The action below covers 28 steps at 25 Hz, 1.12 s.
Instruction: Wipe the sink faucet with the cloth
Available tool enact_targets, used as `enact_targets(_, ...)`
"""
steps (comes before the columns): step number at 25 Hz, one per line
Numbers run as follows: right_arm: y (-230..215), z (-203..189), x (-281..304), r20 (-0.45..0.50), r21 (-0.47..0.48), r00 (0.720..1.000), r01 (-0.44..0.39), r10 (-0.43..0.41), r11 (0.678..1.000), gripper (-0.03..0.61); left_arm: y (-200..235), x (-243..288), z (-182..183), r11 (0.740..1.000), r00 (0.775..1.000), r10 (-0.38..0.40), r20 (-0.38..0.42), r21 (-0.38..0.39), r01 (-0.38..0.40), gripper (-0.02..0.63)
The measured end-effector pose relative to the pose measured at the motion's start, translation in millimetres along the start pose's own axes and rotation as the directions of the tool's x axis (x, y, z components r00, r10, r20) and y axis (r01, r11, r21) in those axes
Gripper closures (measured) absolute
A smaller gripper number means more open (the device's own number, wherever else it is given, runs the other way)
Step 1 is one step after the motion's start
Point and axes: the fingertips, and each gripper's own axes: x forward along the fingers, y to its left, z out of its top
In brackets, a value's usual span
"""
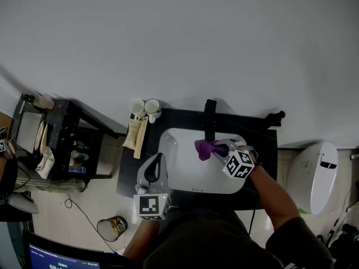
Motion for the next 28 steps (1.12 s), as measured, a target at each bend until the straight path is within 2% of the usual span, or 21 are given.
enact_targets(7, -32.8, -16.2, 24.1, 0.004, -0.049, 0.982, 0.191, -0.191, 0.980, 0.523, 13.3, 3.2, -8.1, 1.000, 0.999, 0.026, -0.024, -0.017, -0.026, 0.595)
enact_targets(13, -79.5, -11.8, 28.1, 0.075, -0.045, 0.919, 0.391, -0.387, 0.919, 0.523, 15.1, 5.1, -12.9, 1.000, 0.999, 0.026, -0.045, -0.003, -0.026, 0.595)
enact_targets(16, -102.9, -12.2, 31.4, 0.073, -0.007, 0.893, 0.445, -0.444, 0.895, 0.522, 18.0, 3.5, -16.6, 0.999, 0.998, 0.039, -0.056, -0.002, -0.039, 0.595)
enact_targets(22, -108.0, -12.5, 40.3, 0.060, 0.011, 0.913, 0.404, -0.404, 0.915, 0.522, 21.0, 6.6, -24.0, 0.998, 0.995, 0.058, -0.078, -0.024, -0.060, 0.595)
enact_targets(28, -91.8, -16.9, 72.5, -0.044, -0.029, 0.961, 0.271, -0.272, 0.962, 0.523, 21.5, 12.7, -20.3, 0.998, 0.996, 0.051, -0.069, -0.019, -0.052, 0.595)
